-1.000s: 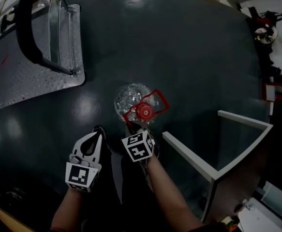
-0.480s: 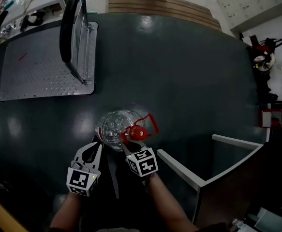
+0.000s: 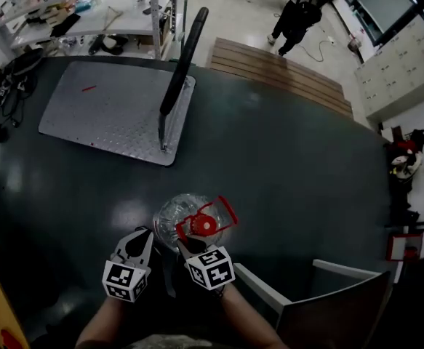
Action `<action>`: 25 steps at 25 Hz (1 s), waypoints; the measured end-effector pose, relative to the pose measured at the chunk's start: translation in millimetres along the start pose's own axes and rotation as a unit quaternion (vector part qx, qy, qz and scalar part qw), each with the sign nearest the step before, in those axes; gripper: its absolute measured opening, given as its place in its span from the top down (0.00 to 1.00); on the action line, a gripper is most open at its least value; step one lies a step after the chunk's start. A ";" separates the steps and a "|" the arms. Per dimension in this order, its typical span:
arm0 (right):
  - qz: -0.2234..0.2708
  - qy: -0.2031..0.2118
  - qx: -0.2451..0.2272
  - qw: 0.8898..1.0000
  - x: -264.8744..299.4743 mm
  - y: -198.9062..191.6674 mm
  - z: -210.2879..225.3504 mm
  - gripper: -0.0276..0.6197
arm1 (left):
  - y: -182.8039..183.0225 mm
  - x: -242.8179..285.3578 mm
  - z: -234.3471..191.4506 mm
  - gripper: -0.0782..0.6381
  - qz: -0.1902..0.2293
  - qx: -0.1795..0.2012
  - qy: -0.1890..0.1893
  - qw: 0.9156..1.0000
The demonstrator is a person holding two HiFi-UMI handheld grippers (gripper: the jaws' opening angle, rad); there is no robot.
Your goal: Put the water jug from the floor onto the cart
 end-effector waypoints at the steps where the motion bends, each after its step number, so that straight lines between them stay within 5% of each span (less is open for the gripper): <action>1: -0.004 0.001 -0.014 1.000 -1.7 4.4 -7.0 0.91 | 2.4 -9.6 -2.7 0.88 0.005 -0.005 0.009 1.000; 12: -0.025 0.019 -0.118 0.993 22.0 83.8 -72.3 0.91 | 38.8 -83.7 -78.7 0.88 0.071 -0.030 0.094 0.993; 25: -0.018 0.041 -0.129 0.991 124.3 179.3 -128.7 0.91 | 80.2 -117.7 -213.4 0.88 0.105 -0.010 0.095 0.990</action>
Point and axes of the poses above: the fingertips, and each gripper's own axes: x forward along the fingers, z to its right, y out of its top, the point moved 10 cm from there along -x, backward along the fingers
